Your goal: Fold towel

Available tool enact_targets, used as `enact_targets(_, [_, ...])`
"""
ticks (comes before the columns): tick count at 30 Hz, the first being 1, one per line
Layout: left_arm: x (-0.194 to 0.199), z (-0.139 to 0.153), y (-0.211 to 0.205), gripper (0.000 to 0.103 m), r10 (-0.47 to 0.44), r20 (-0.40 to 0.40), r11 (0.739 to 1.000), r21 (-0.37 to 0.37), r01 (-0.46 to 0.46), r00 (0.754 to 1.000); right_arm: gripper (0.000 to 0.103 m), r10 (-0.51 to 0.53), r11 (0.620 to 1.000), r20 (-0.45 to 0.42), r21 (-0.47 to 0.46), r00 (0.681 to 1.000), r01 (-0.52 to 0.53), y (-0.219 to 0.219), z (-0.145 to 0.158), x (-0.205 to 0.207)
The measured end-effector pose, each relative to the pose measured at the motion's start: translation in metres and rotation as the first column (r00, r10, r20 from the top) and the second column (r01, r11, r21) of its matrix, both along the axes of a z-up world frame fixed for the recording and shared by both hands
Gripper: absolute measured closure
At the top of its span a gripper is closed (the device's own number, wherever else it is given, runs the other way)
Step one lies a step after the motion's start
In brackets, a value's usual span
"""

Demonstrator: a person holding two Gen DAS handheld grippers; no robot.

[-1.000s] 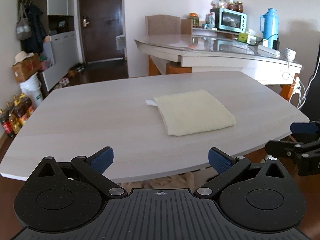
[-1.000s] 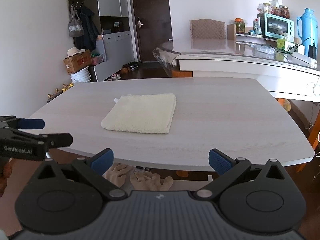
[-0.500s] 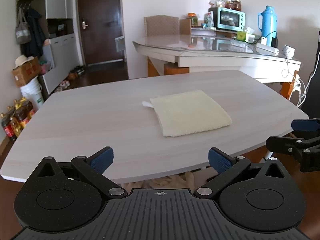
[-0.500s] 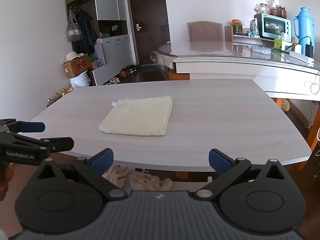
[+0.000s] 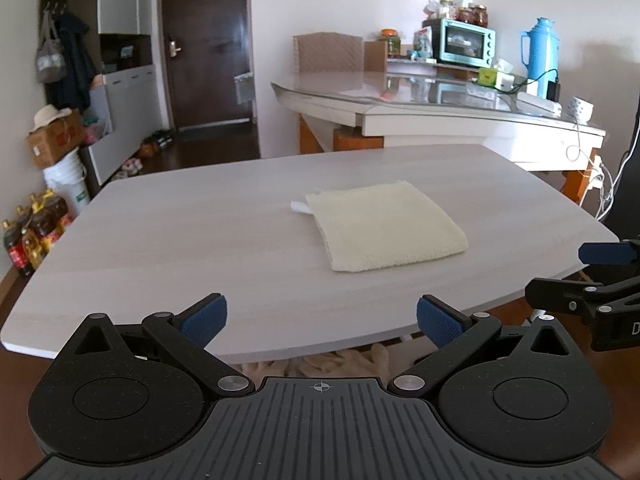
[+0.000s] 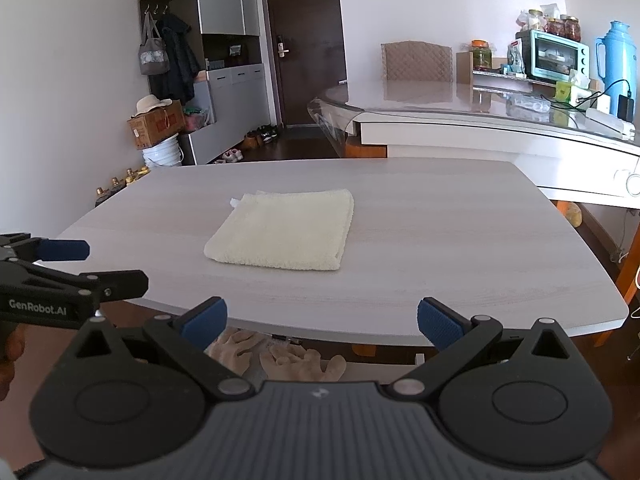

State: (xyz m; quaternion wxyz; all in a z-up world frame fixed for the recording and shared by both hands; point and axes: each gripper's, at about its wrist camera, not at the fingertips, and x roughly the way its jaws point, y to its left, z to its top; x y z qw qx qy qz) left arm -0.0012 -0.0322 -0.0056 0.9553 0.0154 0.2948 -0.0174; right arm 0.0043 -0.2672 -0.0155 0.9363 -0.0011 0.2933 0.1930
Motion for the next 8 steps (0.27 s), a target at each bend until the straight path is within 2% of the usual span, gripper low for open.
enact_targets(8, [0.0007,0.0009,0.0017,0.0,-0.004,0.009,1.0,-0.018,0.004,1.0,0.0,0.002,1.0,0.009,-0.003,1.0,-0.002,0.002,0.0035,0.0011])
